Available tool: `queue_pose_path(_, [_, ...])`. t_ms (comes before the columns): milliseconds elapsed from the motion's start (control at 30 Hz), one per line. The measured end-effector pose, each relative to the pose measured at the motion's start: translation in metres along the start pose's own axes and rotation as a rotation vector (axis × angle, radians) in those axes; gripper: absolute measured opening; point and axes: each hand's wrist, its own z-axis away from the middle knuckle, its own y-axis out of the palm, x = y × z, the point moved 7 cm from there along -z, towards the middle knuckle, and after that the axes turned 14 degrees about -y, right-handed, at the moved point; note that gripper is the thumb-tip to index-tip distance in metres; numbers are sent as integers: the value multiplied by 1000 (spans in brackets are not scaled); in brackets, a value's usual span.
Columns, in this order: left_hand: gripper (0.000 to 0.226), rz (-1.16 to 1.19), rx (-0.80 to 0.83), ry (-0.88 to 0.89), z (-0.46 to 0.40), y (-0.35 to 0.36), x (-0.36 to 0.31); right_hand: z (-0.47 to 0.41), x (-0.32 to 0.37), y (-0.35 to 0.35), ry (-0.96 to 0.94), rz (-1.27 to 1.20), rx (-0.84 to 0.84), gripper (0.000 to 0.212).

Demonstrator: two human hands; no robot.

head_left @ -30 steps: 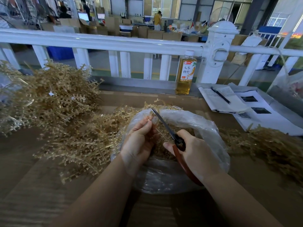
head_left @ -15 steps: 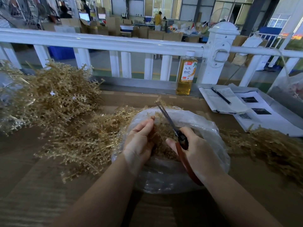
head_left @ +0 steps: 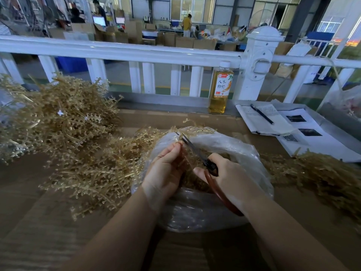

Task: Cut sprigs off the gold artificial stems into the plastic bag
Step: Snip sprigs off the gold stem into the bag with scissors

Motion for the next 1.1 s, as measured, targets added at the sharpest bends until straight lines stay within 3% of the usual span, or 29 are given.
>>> queue_pose_path(367, [16, 103, -100, -4, -7, -7, -1, 2, -5, 0, 47, 37, 23, 35])
queue_pose_path(900, [16, 93, -116, -24, -5, -7, -2, 8, 0, -3, -38, 60, -36, 30])
queue_pose_path(1100, [17, 116, -71, -2, -4, -7, -3, 7, -3, 0, 16, 41, -7, 31])
